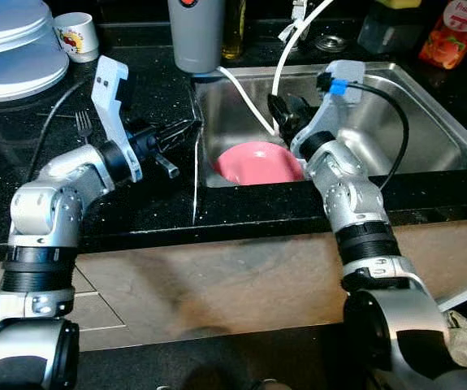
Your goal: Kitchen organization
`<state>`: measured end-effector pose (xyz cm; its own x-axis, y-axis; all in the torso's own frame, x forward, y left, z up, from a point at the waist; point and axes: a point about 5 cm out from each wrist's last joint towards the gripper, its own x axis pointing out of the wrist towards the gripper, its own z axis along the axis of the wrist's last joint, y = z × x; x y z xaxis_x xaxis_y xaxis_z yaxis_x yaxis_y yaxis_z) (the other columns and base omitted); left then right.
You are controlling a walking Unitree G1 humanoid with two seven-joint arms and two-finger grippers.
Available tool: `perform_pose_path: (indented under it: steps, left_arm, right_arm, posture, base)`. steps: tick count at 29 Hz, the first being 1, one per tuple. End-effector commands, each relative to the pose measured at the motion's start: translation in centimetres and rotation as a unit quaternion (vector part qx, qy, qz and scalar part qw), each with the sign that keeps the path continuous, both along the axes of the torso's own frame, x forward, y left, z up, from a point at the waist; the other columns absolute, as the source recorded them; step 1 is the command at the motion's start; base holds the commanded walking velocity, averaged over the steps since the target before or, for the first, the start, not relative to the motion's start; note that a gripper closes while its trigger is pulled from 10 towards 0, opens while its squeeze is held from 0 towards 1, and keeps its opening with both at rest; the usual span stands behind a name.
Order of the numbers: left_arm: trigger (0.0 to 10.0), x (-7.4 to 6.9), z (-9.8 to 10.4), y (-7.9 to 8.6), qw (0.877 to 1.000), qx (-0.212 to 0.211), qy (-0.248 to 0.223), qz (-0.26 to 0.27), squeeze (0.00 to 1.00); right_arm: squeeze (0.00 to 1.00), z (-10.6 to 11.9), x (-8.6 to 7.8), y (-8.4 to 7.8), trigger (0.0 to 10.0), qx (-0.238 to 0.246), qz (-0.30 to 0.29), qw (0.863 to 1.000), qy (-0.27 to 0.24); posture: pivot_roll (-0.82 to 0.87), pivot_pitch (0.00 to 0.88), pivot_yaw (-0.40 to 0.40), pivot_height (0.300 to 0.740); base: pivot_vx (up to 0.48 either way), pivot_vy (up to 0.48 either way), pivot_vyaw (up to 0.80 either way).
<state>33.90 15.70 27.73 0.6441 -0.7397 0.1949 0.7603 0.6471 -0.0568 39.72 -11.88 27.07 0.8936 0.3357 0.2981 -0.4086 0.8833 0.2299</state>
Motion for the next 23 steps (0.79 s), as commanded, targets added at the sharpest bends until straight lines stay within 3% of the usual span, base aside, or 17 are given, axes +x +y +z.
perform_pose_path:
  steps: [1,4,10,11,13,19,20,21,23]
  left_arm:
    - [0.0,-0.2,-0.3,-0.2,1.000,-0.001,0.007,-0.005,0.00]
    - [0.0,0.1,0.0,0.0,1.000,-0.016,0.004,0.020,0.00]
    - [0.0,1.2,1.4,1.2,0.994,-0.061,-0.021,0.092,0.00]
    - [0.0,1.6,1.8,2.0,0.989,-0.077,-0.028,0.121,0.00]
    - [0.0,1.7,2.0,2.5,0.986,-0.087,-0.033,0.137,0.00]
    - [0.0,1.5,2.4,2.1,0.986,-0.100,-0.032,0.129,0.00]
    - [0.0,1.5,2.4,1.9,0.986,-0.101,-0.032,0.127,0.00]
    - [0.0,1.6,2.3,1.8,0.986,-0.102,-0.032,0.128,0.00]
    - [0.0,1.6,2.2,1.7,0.986,-0.102,-0.032,0.127,0.00]
  right_arm:
    - [1.00,0.3,-0.2,0.2,10.0,0.010,0.012,1.000,-0.002]
    - [1.00,0.2,-0.5,0.7,10.0,0.008,0.039,0.999,0.002]
    - [1.00,-0.4,-1.1,1.5,10.0,-0.043,0.075,0.996,0.002]
    - [1.00,-1.2,-1.5,2.0,10.0,-0.121,0.077,0.990,-0.013]
    - [1.00,-1.9,-1.9,2.6,10.0,-0.177,0.084,0.980,-0.025]
    - [1.00,-2.0,-2.9,3.8,10.0,-0.217,0.106,0.969,-0.043]
    - [0.76,-2.0,-3.0,4.0,10.0,-0.226,0.110,0.967,-0.047]
    - [0.00,-2.0,-3.2,4.1,10.0,-0.230,0.112,0.965,-0.048]
    - [0.00,-2.0,-3.3,4.3,10.0,-0.232,0.114,0.965,-0.050]
  posture:
    - [-0.01,0.133,-0.013,0.740]
    - [0.00,0.133,-0.013,0.740]
    - [0.00,0.131,-0.012,0.740]
    - [0.00,0.129,-0.011,0.740]
    - [0.00,0.128,-0.011,0.740]
    - [0.00,0.120,-0.009,0.740]
    - [0.00,0.120,-0.009,0.740]
    - [0.00,0.118,-0.008,0.740]
    - [0.00,0.116,-0.007,0.740]
  base:
    - [0.000,0.000,0.00]
    - [0.000,0.000,0.00]
    - [0.000,0.000,0.00]
    - [0.000,0.000,0.00]
    - [0.000,0.000,0.00]
    - [0.000,0.000,0.00]
    - [0.000,0.000,0.00]
    - [0.000,0.000,0.00]
    - [0.000,0.000,0.00]
